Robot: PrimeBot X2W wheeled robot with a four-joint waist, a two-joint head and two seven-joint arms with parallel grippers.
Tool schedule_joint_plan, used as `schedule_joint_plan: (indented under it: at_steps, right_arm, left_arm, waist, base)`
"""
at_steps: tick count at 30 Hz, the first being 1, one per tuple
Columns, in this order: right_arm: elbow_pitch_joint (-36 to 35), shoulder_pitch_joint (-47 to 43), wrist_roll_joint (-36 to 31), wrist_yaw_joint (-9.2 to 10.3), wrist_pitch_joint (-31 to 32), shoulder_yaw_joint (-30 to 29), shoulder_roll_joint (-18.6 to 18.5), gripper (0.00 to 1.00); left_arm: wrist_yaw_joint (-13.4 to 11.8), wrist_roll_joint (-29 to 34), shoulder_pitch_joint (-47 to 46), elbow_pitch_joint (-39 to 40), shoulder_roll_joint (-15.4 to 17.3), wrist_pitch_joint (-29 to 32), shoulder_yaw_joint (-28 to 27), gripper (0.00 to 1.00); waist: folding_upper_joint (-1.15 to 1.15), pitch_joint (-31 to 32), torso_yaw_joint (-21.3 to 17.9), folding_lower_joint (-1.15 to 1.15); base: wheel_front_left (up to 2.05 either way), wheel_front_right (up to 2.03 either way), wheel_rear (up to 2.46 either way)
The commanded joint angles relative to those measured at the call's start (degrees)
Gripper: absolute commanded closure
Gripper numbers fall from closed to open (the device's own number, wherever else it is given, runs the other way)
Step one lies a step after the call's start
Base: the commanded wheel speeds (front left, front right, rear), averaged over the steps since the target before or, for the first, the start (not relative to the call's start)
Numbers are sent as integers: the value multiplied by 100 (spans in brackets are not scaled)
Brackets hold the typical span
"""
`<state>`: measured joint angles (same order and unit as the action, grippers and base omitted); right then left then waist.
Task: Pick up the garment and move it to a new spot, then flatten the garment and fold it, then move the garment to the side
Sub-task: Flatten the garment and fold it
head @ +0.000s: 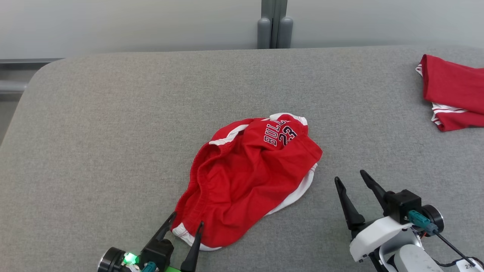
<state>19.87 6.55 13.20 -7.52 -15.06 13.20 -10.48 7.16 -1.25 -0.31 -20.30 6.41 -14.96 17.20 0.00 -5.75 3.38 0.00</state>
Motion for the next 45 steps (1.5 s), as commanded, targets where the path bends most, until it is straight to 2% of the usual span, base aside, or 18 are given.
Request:
schedule_joint_plan:
  at_steps: [1, 11, 24, 25, 26, 27, 35, 42, 45]
  right_arm:
    - [113, 134, 53, 7, -14, 121, -28, 0]
    - [982, 886, 396, 7, -14, 887, 21, 0]
    - [2238, 1793, 950, 7, -14, 1588, 200, 0]
    - [2304, 1842, 1067, 7, -15, 1644, 220, 46]
    - [2333, 1886, 1146, 7, -14, 1666, 221, 79]
    - [2344, 1927, 1238, 7, -14, 1693, 216, 100]
    - [1723, 1421, 1496, 7, -15, 1361, -112, 100]
    - [608, 539, 1411, 7, -14, 702, -478, 100]
    - [31, 394, 1500, 7, -15, 474, -503, 100]
  left_arm:
    - [19, -86, -144, -77, 63, -15, 48, 0]
    - [35, -348, -499, -849, 162, 32, 454, 0]
    - [35, -658, -883, -1395, 88, 73, 702, 0]
    - [36, -744, -896, -1451, 62, 107, 766, 26]
    - [36, -808, -916, -1482, 47, 118, 811, 69]
    - [36, -855, -939, -1512, 40, 141, 888, 100]
    - [36, -1471, -932, -1213, -17, 37, 1116, 100]
    - [35, -2008, -837, -289, -67, -11, 1152, 100]
    - [35, -2200, -926, 138, -53, -21, 1129, 100]
  waist:
    - [0, -29, 12, 0]
    - [0, -163, 27, 0]
    - [0, -481, 233, 0]
    - [0, -505, 248, 0]
    - [0, -517, 255, 0]
    - [0, -529, 258, 0]
    - [0, -434, 175, 0]
    - [0, -321, 8, 0]
    - [0, -337, -76, 0]
  base:
    - [0, 0, 0]
    - [0, 0, 0]
    - [0, 0, 0]
    - [0, 0, 0]
    - [0, 0, 0]
    - [0, 0, 0]
    - [0, 0, 0]
    - [0, 0, 0]
    - [0, 0, 0]
